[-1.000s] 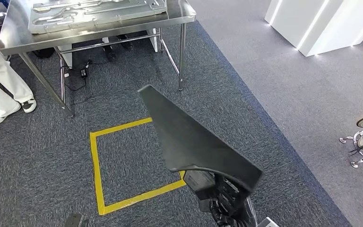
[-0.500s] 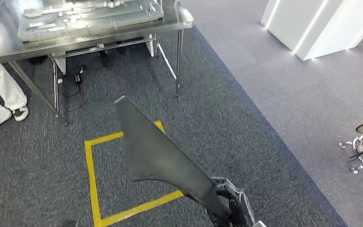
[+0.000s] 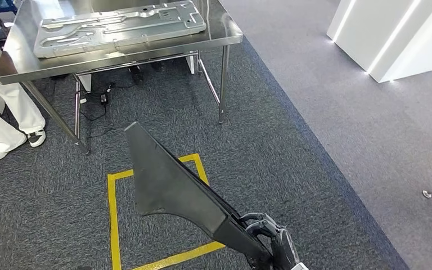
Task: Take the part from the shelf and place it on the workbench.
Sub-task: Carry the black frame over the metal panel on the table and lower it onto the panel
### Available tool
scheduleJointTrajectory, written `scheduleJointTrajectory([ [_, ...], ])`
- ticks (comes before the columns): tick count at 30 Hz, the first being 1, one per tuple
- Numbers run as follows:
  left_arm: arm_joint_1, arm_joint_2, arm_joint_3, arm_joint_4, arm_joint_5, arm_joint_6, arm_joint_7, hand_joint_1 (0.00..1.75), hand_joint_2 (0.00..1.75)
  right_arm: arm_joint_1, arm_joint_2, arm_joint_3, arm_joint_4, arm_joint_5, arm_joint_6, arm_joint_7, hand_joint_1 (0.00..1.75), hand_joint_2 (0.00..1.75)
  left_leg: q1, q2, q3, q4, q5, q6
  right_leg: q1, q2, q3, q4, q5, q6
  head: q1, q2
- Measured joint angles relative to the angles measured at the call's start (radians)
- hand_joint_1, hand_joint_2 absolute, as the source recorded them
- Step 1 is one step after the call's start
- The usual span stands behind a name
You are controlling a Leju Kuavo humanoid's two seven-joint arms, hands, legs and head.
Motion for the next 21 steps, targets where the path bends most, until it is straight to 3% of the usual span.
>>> scheduleJointTrajectory([
  [1,-0.001,0.0,0.001,0.0,0.0,0.0,0.0,0.0,0.0,0.0,-0.001,0.0,0.001,0.0,-0.001,0.001,1.75,1.75,-0.004,0.006,0.0,-0.006,-0.007,0.007,0.003,-0.007,-0.001,0.002,-0.005,0.005,0.0,0.0],
  [3,-0.001,0.0,0.002,0.0,-0.001,0.0,0.0,0.0,0.0,-0.002,-0.002,0.001,0.001,0.001,-0.002,0.004,1.75,1.75,-0.004,-0.011,-0.002,-0.016,-0.01,0.02,0.006,-0.025,-0.001,0.003,-0.012,0.013,0.0,0.0],
  [5,0.001,0.0,0.004,0.0,-0.006,0.0,0.001,0.0,0.0,-0.004,-0.004,0.002,0.001,0.002,-0.004,0.008,1.75,1.75,0.001,-0.031,0.003,-0.025,-0.008,0.029,0.002,-0.013,-0.006,0.03,-0.036,0.024,0.0,0.0],
  [6,0.001,-0.001,0.006,0.0,-0.01,0.0,0.001,0.0,0.0,-0.005,-0.006,0.003,0.001,0.002,-0.005,0.011,1.75,1.75,0.004,-0.041,0.007,-0.028,-0.007,0.033,-0.001,0.005,-0.023,0.071,-0.06,0.03,0.0,0.0],
  [8,0.0,-0.001,0.013,0.0,-0.025,-0.001,0.004,0.0,0.0,-0.006,-0.009,0.005,0.003,0.002,-0.01,0.018,1.75,1.75,0.006,-0.06,0.009,-0.03,-0.008,0.038,-0.01,0.035,-0.092,0.202,-0.117,0.04,0.0,0.0],
  [9,0.0,-0.001,0.018,0.0,-0.033,-0.002,0.005,0.0,0.0,-0.007,-0.011,0.006,0.005,0.002,-0.012,0.022,1.75,1.75,0.006,-0.071,0.01,-0.03,-0.01,0.039,-0.014,0.04,-0.127,0.258,-0.131,0.043,0.0,0.0],
  [10,0.001,-0.001,0.024,0.0,-0.042,-0.004,0.007,0.0,0.0,-0.007,-0.012,0.007,0.008,0.002,-0.015,0.027,1.75,1.75,0.006,-0.082,0.013,-0.03,-0.011,0.039,-0.018,0.041,-0.149,0.285,-0.125,0.045,0.0,0.0],
  [11,0.002,-0.001,0.029,0.0,-0.05,-0.006,0.009,0.0,0.0,-0.007,-0.014,0.007,0.01,0.001,-0.018,0.031,1.75,1.75,0.007,-0.094,0.017,-0.03,-0.014,0.037,-0.021,0.043,-0.152,0.272,-0.098,0.046,0.0,0.0],
  [12,0.003,-0.001,0.033,0.0,-0.058,-0.008,0.011,0.0,0.0,-0.007,-0.016,0.008,0.012,0.0,-0.02,0.036,1.75,1.75,0.008,-0.107,0.022,-0.03,-0.017,0.034,-0.023,0.047,-0.136,0.223,-0.055,0.045,0.0,0.0],
  [14,0.002,-0.002,0.042,0.0,-0.073,-0.012,0.014,0.0,0.0,-0.008,-0.019,0.009,0.016,-0.004,-0.022,0.044,1.75,1.75,0.011,-0.129,0.031,-0.03,-0.023,0.026,-0.027,0.085,-0.087,0.094,0.019,0.042,0.0,0.0],
  [15,0.001,-0.002,0.046,-0.001,-0.079,-0.015,0.015,0.0,0.0,-0.009,-0.02,0.01,0.017,-0.008,-0.023,0.048,1.75,1.75,0.012,-0.139,0.031,-0.029,-0.025,0.02,-0.027,0.104,-0.068,0.046,0.034,0.039,0.0,0.0],
  [17,0.0,-0.003,0.054,-0.002,-0.09,-0.022,0.016,0.0,0.0,-0.009,-0.023,0.011,0.022,-0.03,-0.025,0.057,1.75,1.75,0.016,-0.152,0.026,-0.034,-0.025,0.005,-0.022,0.124,-0.059,0.017,0.028,0.03,0.0,0.0],
  [18,0.002,-0.002,0.059,-0.003,-0.095,-0.028,0.016,0.0,0.0,-0.008,-0.024,0.012,0.023,-0.044,-0.027,0.061,1.75,1.75,0.018,-0.157,0.025,-0.039,-0.026,-0.003,-0.021,0.118,-0.054,0.009,0.024,0.023,0.0,0.0],
  [20,0.005,-0.002,0.069,-0.004,-0.105,-0.042,0.012,0.0,0.0,-0.006,-0.026,0.012,0.027,-0.065,-0.03,0.067,1.75,1.75,0.018,-0.132,0.022,-0.024,-0.037,-0.014,-0.022,0.107,-0.039,-0.007,0.022,0.006,0.0,0.0],
  [21,0.005,-0.002,0.073,-0.004,-0.11,-0.048,0.011,0.0,0.0,-0.005,-0.026,0.012,0.029,-0.067,-0.034,0.068,1.75,1.75,0.017,-0.111,0.007,0.011,-0.054,-0.016,-0.023,0.101,-0.029,-0.014,0.021,-0.002,0.0,0.0],
])
